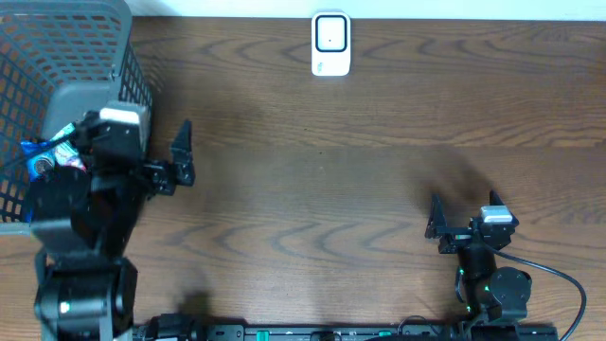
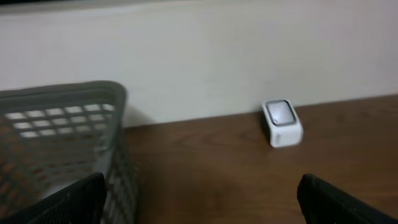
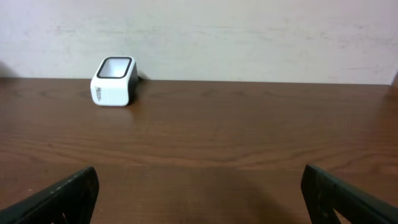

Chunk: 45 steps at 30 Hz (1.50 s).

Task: Scan the item barcode
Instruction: 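Reach the left gripper into the basket and grasp the purple pad pack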

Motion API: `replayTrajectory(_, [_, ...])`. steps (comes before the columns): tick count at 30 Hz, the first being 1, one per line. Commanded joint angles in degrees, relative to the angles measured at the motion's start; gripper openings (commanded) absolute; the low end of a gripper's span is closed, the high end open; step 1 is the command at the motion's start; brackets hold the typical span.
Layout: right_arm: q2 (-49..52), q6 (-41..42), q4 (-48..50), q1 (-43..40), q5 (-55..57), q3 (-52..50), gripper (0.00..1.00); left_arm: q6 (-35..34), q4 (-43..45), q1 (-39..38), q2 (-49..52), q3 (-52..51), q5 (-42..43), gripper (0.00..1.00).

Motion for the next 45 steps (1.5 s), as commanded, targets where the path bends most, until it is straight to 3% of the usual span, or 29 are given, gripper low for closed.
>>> replayTrajectory(1, [-0.31, 0.57, -0.22, -0.46, -0.15, -0.09, 0.99, 0.35, -0.96, 0.44, 1.99, 1.86, 2.43, 0.98])
replayTrajectory(5, [-0.31, 0.57, -0.22, -0.46, -0.15, -0.09, 0.99, -6.67, -6.47, 3.19, 6.38, 9.7, 0.07, 0.98])
replayTrajectory(11, [-0.31, 0.57, -0.22, -0.46, -0.15, -0.09, 0.99, -8.94, -26.62, 12.68, 23.32, 34.99, -4.04, 0.98])
replayTrajectory(16, [-0.31, 0.57, -0.22, -0.46, -0.15, -0.09, 0.99, -8.9, -29.94, 18.53, 33.9, 47.63, -4.24, 0.98])
replayTrajectory(22, [-0.31, 0.57, -0.22, -0.46, -0.15, -0.09, 0.99, -23.21, -28.98, 28.24, 41.4, 47.98, -14.91, 0.98])
replayTrajectory(32, [-0.31, 0.57, -0.22, -0.46, -0.15, -0.09, 0.99, -26.8, -33.7, 30.51, 52.13, 47.98, -10.69, 0.98])
replayTrajectory(37, [-0.31, 0.57, -0.22, -0.46, -0.15, -0.09, 0.99, -41.53, -44.06, 30.49, 57.05, 47.95, -23.28, 0.98])
replayTrajectory(45, [-0.31, 0.57, -0.24, -0.46, -0.15, -0.09, 0.99, -42.82, -46.58, 27.96, 62.16, 46.62, -23.06, 0.98])
